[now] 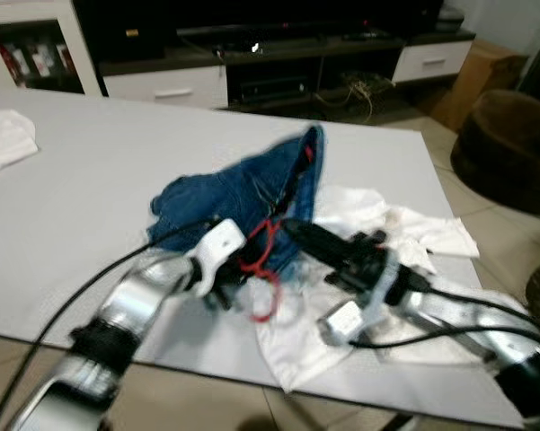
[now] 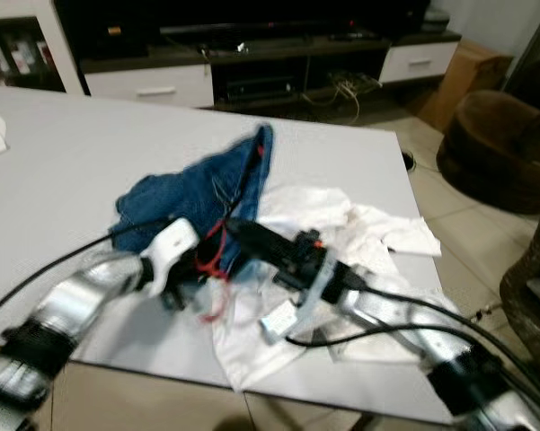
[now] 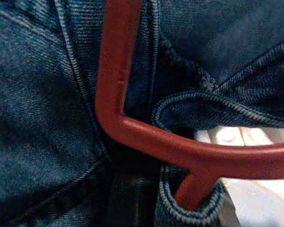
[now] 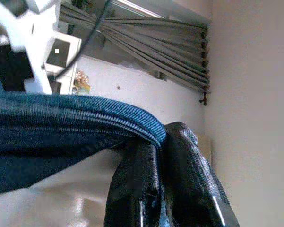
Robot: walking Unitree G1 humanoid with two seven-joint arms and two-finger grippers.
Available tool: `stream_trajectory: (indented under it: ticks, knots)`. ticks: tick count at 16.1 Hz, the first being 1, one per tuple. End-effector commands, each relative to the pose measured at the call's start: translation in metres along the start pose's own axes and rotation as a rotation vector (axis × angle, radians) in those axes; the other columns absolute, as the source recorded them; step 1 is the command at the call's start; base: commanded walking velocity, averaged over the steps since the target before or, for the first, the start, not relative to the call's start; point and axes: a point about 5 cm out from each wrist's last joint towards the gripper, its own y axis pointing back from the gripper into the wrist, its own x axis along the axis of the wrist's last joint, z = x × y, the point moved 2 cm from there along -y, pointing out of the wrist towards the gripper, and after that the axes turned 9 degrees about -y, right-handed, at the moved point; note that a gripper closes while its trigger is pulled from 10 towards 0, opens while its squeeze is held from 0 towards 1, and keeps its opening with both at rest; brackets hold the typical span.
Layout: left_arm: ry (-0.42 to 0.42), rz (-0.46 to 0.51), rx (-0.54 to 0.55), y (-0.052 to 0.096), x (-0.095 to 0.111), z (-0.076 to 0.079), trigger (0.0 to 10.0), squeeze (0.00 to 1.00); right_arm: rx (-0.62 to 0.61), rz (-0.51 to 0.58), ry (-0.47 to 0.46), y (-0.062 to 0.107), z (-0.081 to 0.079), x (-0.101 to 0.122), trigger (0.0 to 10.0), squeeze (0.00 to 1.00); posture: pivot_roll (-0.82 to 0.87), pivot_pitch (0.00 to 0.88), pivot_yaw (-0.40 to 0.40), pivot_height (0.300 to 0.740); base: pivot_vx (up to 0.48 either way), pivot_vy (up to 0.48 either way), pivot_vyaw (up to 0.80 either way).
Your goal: Hang hanger
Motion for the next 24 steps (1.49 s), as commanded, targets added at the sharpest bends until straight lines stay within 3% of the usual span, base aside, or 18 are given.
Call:
stream_trajectory:
  ticks: [1, 6, 10, 11, 12, 13, 14, 15, 18, 19, 23, 24]
  knots:
    - [0.097, -0.070, 0.021, -0.008, -0.014, 0.002, 0.0, 0.00, 0.026, 0.085, -0.035, -0.008, -0.010, 0.015, 10.0, 0.00, 0.03, 0.060, -0.002, 0.740, 0.000, 0.000, 0.00]
    - [0.088, -0.015, 0.011, -0.023, 0.006, 0.006, 0.0, 0.00, 0.082, -0.047, -0.081, -0.007, -0.029, -0.006, 10.0, 0.00, 0.03, 0.062, 0.003, 0.740, 0.000, 0.000, 0.00]
    - [0.010, 0.001, -0.008, -0.019, 0.004, 0.009, 0.1, 0.00, 0.015, -0.266, -0.116, 0.004, -0.016, -0.051, 10.0, 0.00, 0.03, 0.066, 0.008, 0.740, 0.000, 0.000, 0.00]
    - [-0.127, 0.042, 0.048, -0.012, 0.014, 0.000, 4.5, 0.00, -0.037, -0.415, -0.155, 0.012, -0.005, -0.079, 10.0, 0.00, 0.03, 0.066, 0.009, 0.740, 0.000, 0.000, 0.00]
    - [-0.156, 0.053, 0.067, -0.010, 0.017, -0.003, 4.5, 0.00, -0.043, -0.447, -0.165, 0.014, -0.003, -0.084, 10.0, 0.00, 0.03, 0.066, 0.008, 0.740, 0.000, 0.000, 0.00]
    - [-0.171, 0.083, 0.122, -0.006, 0.027, -0.013, 8.7, 0.00, -0.060, -0.505, -0.208, 0.017, -0.001, -0.094, 10.0, 0.00, 0.03, 0.066, 0.007, 0.740, 0.000, 0.000, 0.00]
    - [-0.197, 0.142, 0.244, 0.003, 0.046, -0.033, 10.0, 0.00, -0.127, -0.573, -0.307, 0.018, 0.004, -0.103, 10.0, 0.00, 0.03, 0.066, 0.005, 0.740, 0.000, 0.000, 0.00]
    - [-0.187, 0.182, 0.314, 0.009, 0.058, -0.045, 10.0, 0.00, -0.161, -0.580, -0.353, 0.015, 0.006, -0.104, 10.0, 0.00, 0.03, 0.067, 0.004, 0.740, 0.000, 0.000, 0.00]
    - [-0.159, 0.212, 0.344, 0.013, 0.067, -0.051, 10.0, 0.00, -0.158, -0.500, -0.406, 0.005, 0.005, -0.089, 10.0, 0.00, 0.03, 0.067, 0.003, 0.740, 0.000, 0.000, 0.00]
    - [-0.147, 0.170, 0.299, 0.007, 0.059, -0.042, 10.0, 0.00, -0.086, -0.356, -0.378, -0.005, 0.001, -0.064, 10.0, 0.00, 0.03, 0.066, 0.006, 0.740, 0.000, 0.000, 0.00]
    - [-0.131, 0.113, 0.222, -0.007, 0.044, -0.024, 10.0, 0.00, -0.072, -0.315, -0.366, -0.009, 0.003, -0.050, 10.0, 0.00, 0.01, 0.066, 0.007, 0.740, 0.000, 0.000, 0.00]
    - [-0.138, 0.047, 0.171, -0.012, 0.032, -0.015, 10.0, 0.00, -0.047, -0.264, -0.302, -0.013, 0.006, -0.042, 10.0, 0.00, 0.01, 0.065, 0.010, 0.740, 0.000, 0.000, 0.00]
